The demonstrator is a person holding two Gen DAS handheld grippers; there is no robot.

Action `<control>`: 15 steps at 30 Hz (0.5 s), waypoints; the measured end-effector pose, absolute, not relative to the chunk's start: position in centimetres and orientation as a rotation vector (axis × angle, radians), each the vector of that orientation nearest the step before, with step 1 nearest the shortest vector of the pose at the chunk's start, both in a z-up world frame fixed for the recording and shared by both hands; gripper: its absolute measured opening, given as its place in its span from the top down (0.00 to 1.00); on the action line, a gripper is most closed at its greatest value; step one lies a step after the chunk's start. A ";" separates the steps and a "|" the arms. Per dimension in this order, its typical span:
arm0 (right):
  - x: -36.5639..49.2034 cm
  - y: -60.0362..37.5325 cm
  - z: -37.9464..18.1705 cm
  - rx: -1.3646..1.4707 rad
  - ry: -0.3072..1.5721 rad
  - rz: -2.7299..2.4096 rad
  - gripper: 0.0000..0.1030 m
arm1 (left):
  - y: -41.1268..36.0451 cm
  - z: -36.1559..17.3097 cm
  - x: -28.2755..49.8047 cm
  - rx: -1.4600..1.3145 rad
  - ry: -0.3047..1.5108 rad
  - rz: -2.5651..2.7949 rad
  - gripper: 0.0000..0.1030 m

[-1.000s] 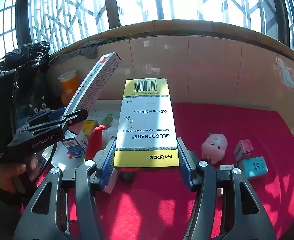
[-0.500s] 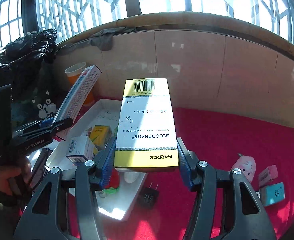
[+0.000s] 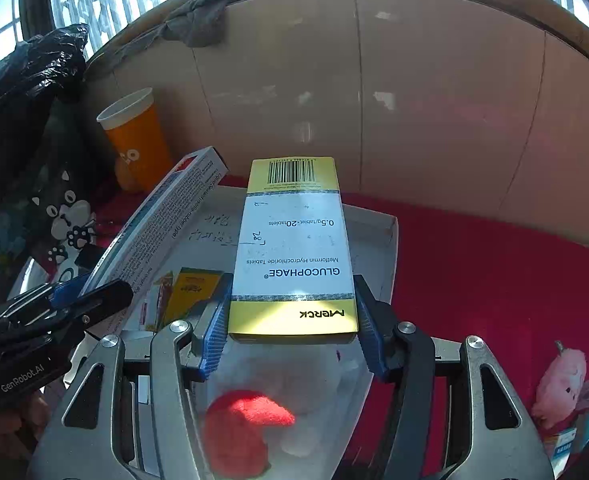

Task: Organize objects
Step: 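Open left tool over the tray while right tool releases the Glucophage box, then move both tools back to the pile and grasp the white nasal-drop box with right tool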

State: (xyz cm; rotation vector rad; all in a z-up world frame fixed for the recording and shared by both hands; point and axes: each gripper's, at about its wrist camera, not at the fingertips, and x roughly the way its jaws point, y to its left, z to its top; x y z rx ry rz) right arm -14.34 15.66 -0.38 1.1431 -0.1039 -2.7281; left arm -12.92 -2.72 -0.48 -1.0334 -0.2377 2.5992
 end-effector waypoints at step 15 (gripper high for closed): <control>-10.2 17.8 0.1 1.025 -0.201 -2.804 0.00 | -2.0 3.2 -9.9 -0.809 -0.162 2.796 0.00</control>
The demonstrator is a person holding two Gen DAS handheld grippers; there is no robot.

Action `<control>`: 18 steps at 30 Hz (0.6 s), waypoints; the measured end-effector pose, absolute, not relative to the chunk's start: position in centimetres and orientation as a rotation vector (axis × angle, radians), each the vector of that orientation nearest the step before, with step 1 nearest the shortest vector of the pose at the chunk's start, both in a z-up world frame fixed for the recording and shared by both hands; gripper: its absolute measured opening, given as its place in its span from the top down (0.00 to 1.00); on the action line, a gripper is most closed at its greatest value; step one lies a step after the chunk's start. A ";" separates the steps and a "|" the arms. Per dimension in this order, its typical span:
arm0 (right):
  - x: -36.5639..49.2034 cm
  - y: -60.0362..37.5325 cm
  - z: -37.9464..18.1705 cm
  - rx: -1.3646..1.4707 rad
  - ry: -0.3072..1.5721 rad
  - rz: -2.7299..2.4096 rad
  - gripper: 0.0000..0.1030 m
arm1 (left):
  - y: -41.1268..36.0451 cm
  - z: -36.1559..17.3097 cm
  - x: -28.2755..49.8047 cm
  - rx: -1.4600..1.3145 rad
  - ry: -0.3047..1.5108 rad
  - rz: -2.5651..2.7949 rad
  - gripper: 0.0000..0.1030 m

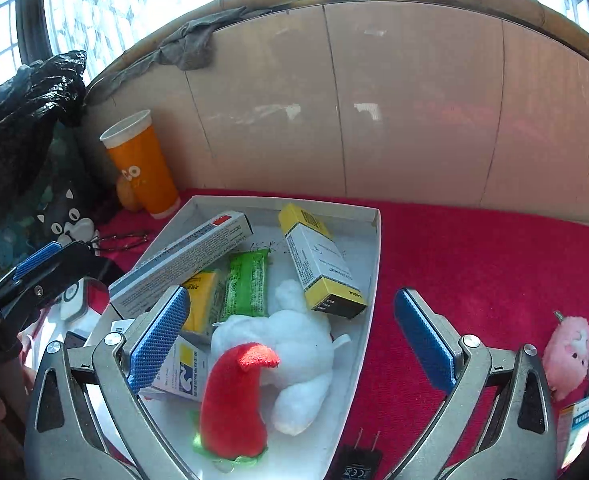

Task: Organize objects
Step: 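Move both tools back to the pile and grasp the white nasal-drop box with right tool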

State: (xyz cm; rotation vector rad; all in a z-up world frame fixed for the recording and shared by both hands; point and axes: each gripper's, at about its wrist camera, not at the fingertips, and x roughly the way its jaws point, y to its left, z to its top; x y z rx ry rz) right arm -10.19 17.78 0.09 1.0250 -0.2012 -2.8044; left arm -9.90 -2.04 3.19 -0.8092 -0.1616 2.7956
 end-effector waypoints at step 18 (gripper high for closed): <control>-0.8 23.9 3.0 0.822 -0.366 -2.920 0.00 | 2.2 4.5 -6.9 -0.746 -0.054 2.727 0.00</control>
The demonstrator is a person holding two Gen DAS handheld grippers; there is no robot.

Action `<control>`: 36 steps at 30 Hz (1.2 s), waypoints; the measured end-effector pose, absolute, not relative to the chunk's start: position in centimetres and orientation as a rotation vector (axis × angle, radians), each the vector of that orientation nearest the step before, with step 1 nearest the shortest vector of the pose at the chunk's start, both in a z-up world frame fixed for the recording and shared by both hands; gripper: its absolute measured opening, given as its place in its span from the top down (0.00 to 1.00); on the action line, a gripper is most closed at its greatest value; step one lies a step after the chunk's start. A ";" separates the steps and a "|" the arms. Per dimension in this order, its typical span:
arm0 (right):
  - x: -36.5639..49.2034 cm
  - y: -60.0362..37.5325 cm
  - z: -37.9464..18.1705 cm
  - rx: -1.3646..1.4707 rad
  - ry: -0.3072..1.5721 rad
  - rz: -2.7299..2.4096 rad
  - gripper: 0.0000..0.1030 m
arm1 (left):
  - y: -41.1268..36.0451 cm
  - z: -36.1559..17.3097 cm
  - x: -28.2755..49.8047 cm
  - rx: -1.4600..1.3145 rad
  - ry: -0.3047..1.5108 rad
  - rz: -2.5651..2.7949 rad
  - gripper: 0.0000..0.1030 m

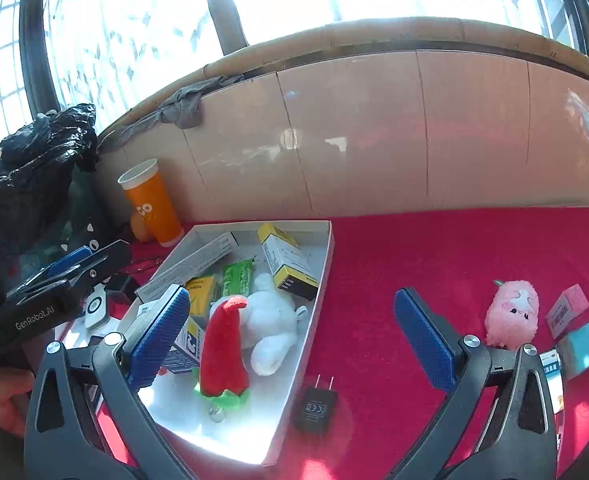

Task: Organize objects
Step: 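Move both tools back to the pile and grasp the white nasal-drop box with right tool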

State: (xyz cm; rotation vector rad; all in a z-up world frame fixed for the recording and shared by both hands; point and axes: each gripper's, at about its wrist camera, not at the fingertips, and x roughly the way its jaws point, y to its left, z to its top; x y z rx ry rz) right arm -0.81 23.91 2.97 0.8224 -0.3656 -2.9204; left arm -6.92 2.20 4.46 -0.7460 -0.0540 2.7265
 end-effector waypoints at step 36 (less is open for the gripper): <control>2.3 37.9 -5.8 1.357 -0.164 -3.086 0.12 | 15.1 -2.1 -1.9 -1.016 0.276 2.261 0.00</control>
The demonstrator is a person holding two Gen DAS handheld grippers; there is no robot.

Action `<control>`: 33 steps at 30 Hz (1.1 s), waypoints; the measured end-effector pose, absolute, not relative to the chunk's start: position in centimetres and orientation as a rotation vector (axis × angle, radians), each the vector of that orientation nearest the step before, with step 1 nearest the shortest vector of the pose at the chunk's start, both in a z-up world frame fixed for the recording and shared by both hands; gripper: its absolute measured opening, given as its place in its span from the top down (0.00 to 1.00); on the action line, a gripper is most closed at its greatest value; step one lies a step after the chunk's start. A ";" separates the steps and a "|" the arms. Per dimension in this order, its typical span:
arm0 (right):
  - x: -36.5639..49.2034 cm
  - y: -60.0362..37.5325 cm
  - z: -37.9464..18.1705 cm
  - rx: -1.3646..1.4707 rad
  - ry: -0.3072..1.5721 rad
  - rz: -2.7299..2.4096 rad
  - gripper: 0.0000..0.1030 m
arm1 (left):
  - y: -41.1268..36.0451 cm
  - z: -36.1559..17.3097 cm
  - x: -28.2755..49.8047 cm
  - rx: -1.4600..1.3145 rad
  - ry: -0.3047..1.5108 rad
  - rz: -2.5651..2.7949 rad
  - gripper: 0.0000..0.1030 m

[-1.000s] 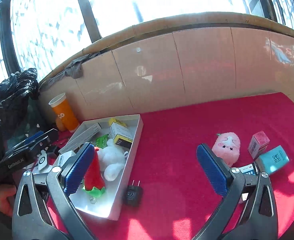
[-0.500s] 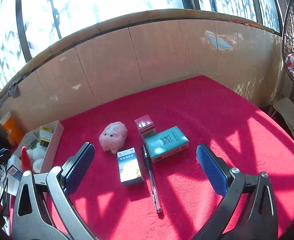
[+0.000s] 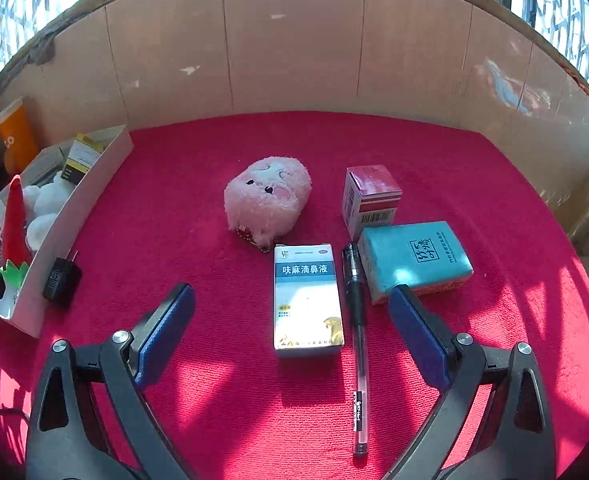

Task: Organize objects
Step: 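Move both tools back to the pile and grasp the white nasal-drop box with right tool, then grasp the black charger with left tool while right tool holds the nasal-drop box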

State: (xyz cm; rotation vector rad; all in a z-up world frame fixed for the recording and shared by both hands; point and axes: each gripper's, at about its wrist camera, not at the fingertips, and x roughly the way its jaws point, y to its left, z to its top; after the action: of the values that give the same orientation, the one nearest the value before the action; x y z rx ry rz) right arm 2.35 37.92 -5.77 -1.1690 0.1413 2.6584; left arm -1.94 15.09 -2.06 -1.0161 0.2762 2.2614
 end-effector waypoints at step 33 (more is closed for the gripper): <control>4.4 36.7 -8.0 -1.290 0.220 2.767 0.65 | 17.8 -5.9 -1.3 -1.176 0.274 2.167 0.12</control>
State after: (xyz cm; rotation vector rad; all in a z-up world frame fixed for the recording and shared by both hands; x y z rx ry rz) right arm 4.38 36.68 -8.04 -1.2895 0.2204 2.7670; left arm -1.31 17.81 -5.86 -1.1759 0.2736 2.1671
